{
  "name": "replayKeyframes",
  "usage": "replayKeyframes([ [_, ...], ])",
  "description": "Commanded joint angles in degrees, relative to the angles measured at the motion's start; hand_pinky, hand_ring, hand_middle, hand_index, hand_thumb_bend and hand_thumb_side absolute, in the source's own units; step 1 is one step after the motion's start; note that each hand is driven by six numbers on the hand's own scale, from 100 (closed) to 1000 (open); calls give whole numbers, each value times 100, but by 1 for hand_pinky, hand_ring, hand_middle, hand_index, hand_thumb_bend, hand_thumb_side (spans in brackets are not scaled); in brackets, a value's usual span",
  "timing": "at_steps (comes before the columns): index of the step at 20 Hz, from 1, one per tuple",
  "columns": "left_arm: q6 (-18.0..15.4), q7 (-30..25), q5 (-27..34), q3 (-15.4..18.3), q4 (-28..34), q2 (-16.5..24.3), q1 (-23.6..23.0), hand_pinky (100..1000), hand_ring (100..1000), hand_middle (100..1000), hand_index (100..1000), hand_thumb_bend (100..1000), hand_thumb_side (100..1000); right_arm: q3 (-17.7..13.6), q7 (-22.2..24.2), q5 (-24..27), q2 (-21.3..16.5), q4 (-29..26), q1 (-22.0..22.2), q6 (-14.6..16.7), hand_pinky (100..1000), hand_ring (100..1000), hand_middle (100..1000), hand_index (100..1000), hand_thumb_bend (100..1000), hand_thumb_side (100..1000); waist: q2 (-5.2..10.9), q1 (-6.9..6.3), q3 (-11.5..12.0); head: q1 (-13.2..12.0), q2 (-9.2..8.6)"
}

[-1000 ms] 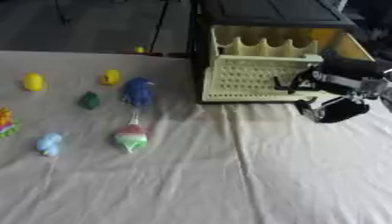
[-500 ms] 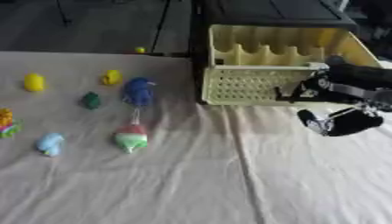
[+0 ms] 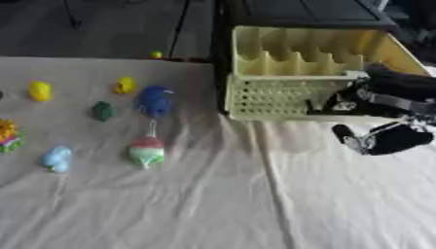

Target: Pick up objects from table and place into drawer.

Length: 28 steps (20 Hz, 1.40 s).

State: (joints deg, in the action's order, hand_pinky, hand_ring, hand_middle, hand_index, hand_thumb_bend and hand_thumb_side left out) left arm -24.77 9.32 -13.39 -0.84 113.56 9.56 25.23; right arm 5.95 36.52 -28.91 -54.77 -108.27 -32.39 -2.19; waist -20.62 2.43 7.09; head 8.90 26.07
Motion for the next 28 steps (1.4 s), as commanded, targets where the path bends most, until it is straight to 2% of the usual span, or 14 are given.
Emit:
replayKeyframes([
  [1,9,18,9,44,103,12,58,695,760,781,967,195,933,-100,-233,172,-136,-142,18,-78,100,107,100,957,100,323,132,-6,-15,-11,4],
  [2,10,18,8,44,103,11,58,694,760,781,967,194,934,-97,-281,221,-128,-148,46,-98,100,109,100,982,100,326,129,-7,-19,-12,7],
  [9,21,21,-3,48,103,9,53,696,760,781,966,193,935,-136,-224,418,-121,-225,147,-97,100,108,100,981,100,320,125,-12,-34,-18,23],
  [16,28,35,-13,63,103,18,45,695,760,781,966,195,934,-287,-247,622,-208,-612,354,-80,100,103,100,970,100,320,145,-5,-90,-37,48],
  [24,31,55,-29,81,103,8,41,695,760,782,966,194,933,-671,-635,1144,-28,-632,522,291,100,100,100,959,100,329,130,-30,-117,-85,-14],
  [26,25,68,-38,91,103,9,46,695,760,782,966,196,931,-851,-833,1361,106,-633,519,423,100,100,100,952,100,328,126,-40,-116,-112,-39],
  [28,18,95,-52,113,103,20,54,695,761,783,966,198,927,-1101,-1228,1762,320,-633,513,648,100,100,100,934,100,315,120,-56,-124,-167,-56],
])
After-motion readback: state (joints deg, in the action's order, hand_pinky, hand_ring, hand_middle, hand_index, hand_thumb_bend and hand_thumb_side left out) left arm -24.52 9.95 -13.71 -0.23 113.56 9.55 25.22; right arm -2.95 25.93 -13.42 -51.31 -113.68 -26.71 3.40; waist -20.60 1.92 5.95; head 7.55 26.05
